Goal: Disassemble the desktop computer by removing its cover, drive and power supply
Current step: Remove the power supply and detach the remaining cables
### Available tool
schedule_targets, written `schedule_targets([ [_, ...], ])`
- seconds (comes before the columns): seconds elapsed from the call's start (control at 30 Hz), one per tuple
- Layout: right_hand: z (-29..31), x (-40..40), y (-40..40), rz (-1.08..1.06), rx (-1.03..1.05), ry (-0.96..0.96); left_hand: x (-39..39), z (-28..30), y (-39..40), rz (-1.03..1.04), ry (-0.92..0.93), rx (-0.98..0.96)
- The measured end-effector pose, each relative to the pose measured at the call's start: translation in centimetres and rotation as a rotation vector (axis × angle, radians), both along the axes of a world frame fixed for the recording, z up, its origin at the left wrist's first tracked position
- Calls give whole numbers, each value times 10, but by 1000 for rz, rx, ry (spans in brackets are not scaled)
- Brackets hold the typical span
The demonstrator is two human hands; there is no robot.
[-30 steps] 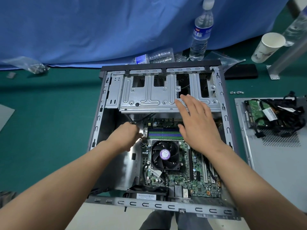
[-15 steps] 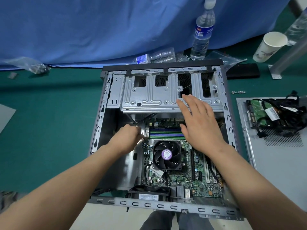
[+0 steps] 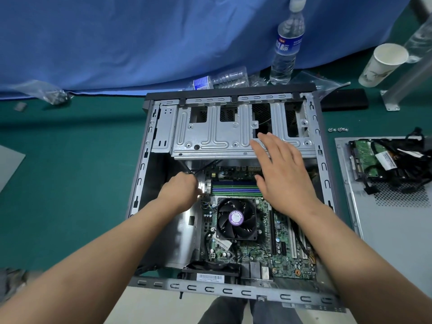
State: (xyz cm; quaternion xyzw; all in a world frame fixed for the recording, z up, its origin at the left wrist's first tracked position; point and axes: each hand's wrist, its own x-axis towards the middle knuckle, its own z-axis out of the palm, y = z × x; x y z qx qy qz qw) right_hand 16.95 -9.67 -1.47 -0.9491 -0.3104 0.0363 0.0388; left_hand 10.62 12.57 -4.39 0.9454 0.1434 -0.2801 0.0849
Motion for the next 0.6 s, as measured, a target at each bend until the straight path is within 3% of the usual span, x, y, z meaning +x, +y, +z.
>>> schedule_targets([
  [0.13,1,0,0,3,-2,4,-1,0,-2,-49,-15,104],
  [0.6,1,0,0,9,-14,9,-9,-6,0,66,-23,-26],
])
